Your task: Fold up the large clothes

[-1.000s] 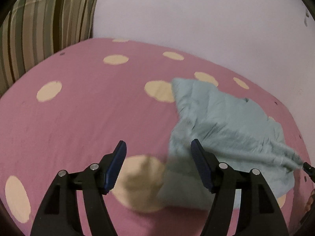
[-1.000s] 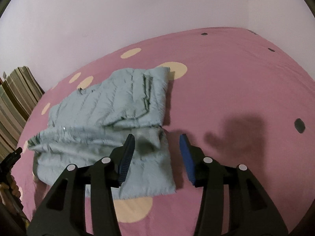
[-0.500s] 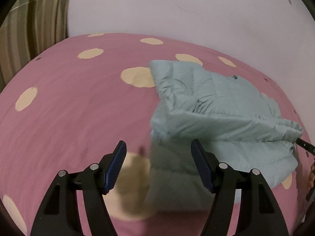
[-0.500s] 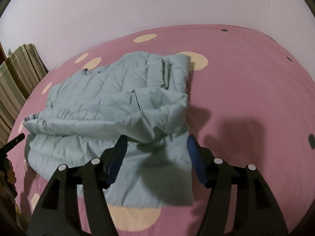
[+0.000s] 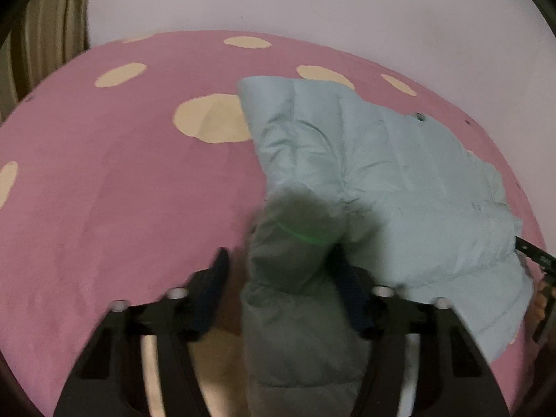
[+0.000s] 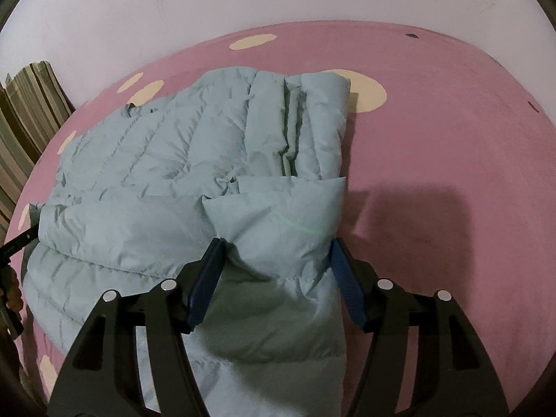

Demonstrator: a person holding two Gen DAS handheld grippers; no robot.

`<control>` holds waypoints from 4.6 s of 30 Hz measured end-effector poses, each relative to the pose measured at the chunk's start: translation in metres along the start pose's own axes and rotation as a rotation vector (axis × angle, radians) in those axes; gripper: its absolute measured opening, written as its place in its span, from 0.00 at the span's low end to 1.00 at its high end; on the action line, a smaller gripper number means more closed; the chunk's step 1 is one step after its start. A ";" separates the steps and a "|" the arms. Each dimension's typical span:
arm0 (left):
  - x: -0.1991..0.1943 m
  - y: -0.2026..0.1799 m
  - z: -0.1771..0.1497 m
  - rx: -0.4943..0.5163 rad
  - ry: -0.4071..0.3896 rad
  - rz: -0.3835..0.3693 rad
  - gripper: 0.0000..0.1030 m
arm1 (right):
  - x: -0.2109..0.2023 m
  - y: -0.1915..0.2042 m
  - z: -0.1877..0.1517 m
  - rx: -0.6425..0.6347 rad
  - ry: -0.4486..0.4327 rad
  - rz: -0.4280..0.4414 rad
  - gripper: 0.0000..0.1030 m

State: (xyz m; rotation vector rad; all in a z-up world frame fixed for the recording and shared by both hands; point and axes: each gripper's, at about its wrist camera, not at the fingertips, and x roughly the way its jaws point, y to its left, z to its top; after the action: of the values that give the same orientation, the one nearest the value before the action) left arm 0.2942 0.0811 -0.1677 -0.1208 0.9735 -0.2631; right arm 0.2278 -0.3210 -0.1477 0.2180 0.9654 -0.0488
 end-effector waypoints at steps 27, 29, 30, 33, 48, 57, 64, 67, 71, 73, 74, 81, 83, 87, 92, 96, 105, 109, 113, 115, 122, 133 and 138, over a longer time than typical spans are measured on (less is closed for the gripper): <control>-0.075 -0.062 0.090 0.116 -0.306 0.244 0.03 | -0.082 0.034 0.075 -0.077 -0.317 -0.064 0.04; -0.063 -0.065 0.110 0.126 -0.308 0.276 0.03 | -0.072 0.036 0.097 -0.075 -0.322 -0.069 0.04; -0.058 -0.066 0.116 0.128 -0.307 0.288 0.03 | -0.064 0.037 0.110 -0.073 -0.323 -0.073 0.04; -0.034 -0.065 0.142 0.127 -0.288 0.322 0.03 | -0.044 0.037 0.135 -0.069 -0.316 -0.083 0.05; 0.121 -0.039 0.159 0.133 -0.078 0.463 0.03 | 0.115 0.017 0.159 -0.048 -0.074 -0.149 0.05; 0.151 -0.036 0.141 0.129 -0.089 0.487 0.03 | 0.143 0.016 0.143 -0.046 -0.068 -0.164 0.07; 0.138 -0.042 0.148 0.139 -0.072 0.522 0.06 | 0.135 0.021 0.147 -0.061 -0.068 -0.181 0.12; 0.104 -0.045 0.150 0.070 -0.114 0.492 0.16 | 0.108 0.026 0.152 -0.033 -0.098 -0.159 0.27; 0.066 -0.078 0.150 0.047 -0.196 0.383 0.32 | 0.075 0.065 0.154 -0.048 -0.171 -0.070 0.29; 0.064 -0.106 0.145 0.085 -0.203 0.304 0.36 | 0.075 0.092 0.154 -0.082 -0.168 -0.010 0.29; 0.069 -0.122 0.142 0.115 -0.197 0.275 0.38 | 0.077 0.104 0.153 -0.104 -0.165 0.004 0.29; 0.137 -0.149 0.120 0.171 -0.078 0.278 0.38 | 0.136 0.142 0.134 -0.178 -0.057 -0.005 0.32; 0.149 -0.146 0.115 0.169 -0.078 0.274 0.40 | 0.152 0.136 0.130 -0.167 -0.049 0.000 0.32; 0.154 -0.147 0.117 0.179 -0.069 0.287 0.39 | 0.156 0.134 0.127 -0.154 -0.064 -0.009 0.32; 0.107 -0.145 0.110 0.133 -0.139 0.249 0.40 | 0.109 0.129 0.120 -0.134 -0.131 -0.003 0.39; 0.086 -0.147 0.091 0.118 -0.174 0.195 0.40 | 0.081 0.130 0.100 -0.167 -0.181 0.005 0.39; 0.116 -0.156 0.076 0.205 -0.104 0.214 0.40 | 0.105 0.136 0.075 -0.214 -0.106 -0.049 0.40; 0.080 -0.145 0.069 0.197 -0.122 0.213 0.46 | 0.066 0.118 0.070 -0.153 -0.129 -0.012 0.49; 0.032 -0.112 0.053 0.109 -0.197 0.295 0.71 | 0.025 0.084 0.056 -0.096 -0.188 -0.080 0.67; 0.018 -0.094 0.046 0.058 -0.206 0.342 0.75 | 0.015 0.060 0.048 -0.060 -0.182 -0.120 0.72; 0.012 -0.026 0.005 -0.186 -0.105 0.273 0.79 | 0.021 0.003 0.026 0.085 -0.092 -0.126 0.80; 0.035 -0.032 0.008 -0.197 -0.078 0.080 0.29 | 0.043 0.006 0.016 0.121 -0.031 -0.069 0.42; 0.021 -0.039 0.010 -0.173 -0.109 0.110 0.13 | 0.033 0.021 0.017 0.095 -0.052 -0.056 0.20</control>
State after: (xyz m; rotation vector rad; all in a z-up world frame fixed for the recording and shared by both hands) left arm 0.3070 0.0376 -0.1707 -0.2369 0.8907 -0.0700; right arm 0.2630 -0.3024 -0.1621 0.2758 0.9181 -0.1516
